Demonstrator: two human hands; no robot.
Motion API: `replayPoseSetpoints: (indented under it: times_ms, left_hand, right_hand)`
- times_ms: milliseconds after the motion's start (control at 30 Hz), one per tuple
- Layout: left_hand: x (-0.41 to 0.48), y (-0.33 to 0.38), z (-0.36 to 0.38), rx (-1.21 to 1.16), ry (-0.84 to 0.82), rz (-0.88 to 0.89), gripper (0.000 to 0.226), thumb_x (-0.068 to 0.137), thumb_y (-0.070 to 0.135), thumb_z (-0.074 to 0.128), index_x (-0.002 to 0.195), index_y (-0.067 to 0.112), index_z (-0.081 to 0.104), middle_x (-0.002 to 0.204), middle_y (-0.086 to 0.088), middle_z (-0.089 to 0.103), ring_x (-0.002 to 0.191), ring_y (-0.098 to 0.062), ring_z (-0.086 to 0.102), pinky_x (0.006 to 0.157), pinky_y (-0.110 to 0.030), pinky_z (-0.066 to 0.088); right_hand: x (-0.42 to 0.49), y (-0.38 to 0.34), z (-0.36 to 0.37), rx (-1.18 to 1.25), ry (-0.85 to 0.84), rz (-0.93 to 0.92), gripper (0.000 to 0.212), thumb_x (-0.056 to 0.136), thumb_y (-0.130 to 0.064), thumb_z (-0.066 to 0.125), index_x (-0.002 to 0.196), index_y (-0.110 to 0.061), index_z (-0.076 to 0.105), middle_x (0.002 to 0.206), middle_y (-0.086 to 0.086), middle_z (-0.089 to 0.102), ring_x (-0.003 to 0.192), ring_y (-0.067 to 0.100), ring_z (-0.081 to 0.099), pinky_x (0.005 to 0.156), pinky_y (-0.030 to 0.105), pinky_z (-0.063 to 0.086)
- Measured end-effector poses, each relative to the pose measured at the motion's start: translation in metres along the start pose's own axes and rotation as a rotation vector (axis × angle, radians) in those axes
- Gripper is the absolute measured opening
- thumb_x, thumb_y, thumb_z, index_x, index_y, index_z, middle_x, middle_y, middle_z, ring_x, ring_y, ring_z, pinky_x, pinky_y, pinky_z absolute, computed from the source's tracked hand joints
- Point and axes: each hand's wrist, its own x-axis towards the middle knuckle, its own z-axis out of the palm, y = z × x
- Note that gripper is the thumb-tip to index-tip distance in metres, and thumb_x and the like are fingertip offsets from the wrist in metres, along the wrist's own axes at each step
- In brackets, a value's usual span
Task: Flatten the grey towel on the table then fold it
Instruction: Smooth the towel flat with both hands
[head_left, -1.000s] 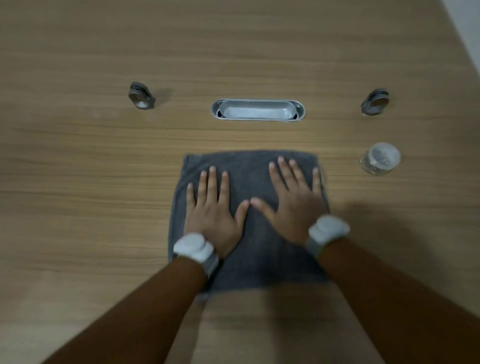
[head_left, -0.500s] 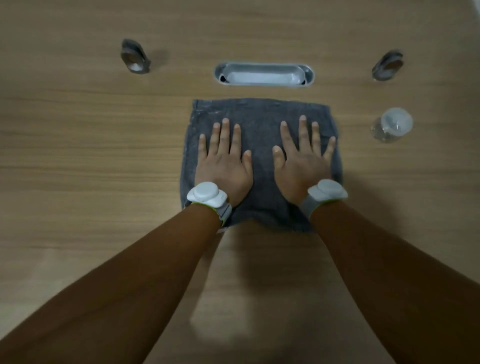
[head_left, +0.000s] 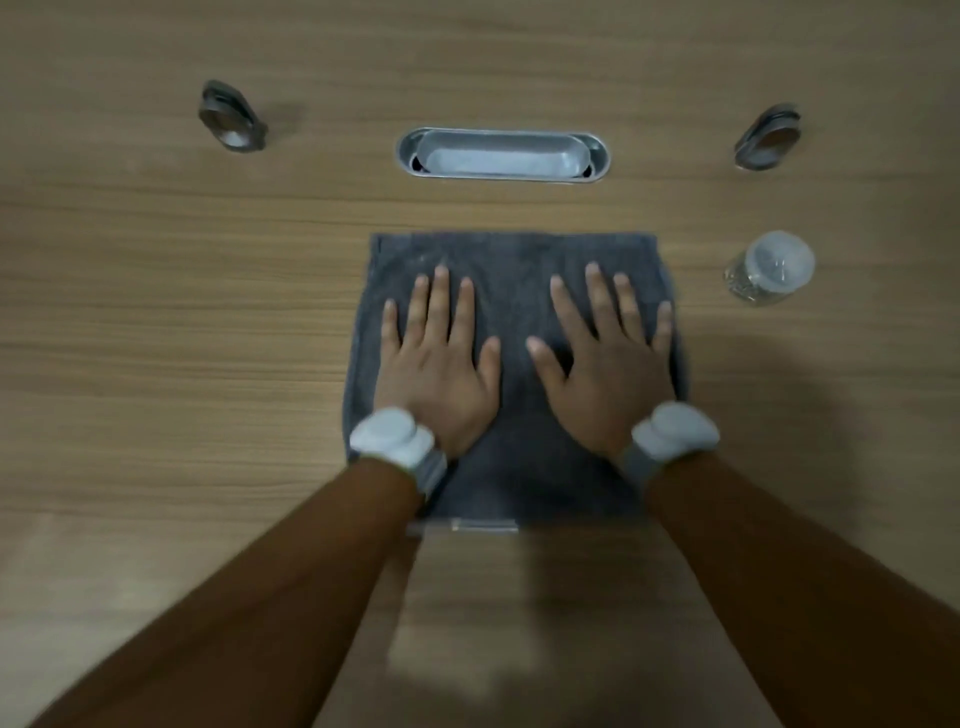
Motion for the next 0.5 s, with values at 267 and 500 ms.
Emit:
replayPoseSetpoints:
  times_ms: [267,500]
  left_hand:
    - [0.097,0.000,-0.008,-0.026,0.023,-0.023,0.071,0.101,0.054,0.014,0.161,0.017,0.010,0.169,-0.006,0.004,0.156,-0.023,-0.001,0.125,-0.048,-0.004]
    - [-0.004,0.015,0.000,-0.024,0.009,-0.044,0.068,0.103,0.050,0.016,0.161,0.015,0.013,0.169,-0.008,0.007,0.156,-0.023,0.002,0.125,-0.049,0.000]
  right_hand:
    - [0.112,0.014,-0.005,0.036,-0.015,0.084,0.078,0.093,-0.076,0.008,0.161,-0.038,0.011,0.172,-0.001,0.001,0.158,0.028,0.000,0.122,0.062,-0.005]
    - [-0.001,0.006,0.002,0.047,0.015,0.019,0.070,0.103,-0.064,0.018,0.162,-0.026,0.015,0.171,0.006,0.012,0.157,0.031,0.008,0.123,0.063,0.007]
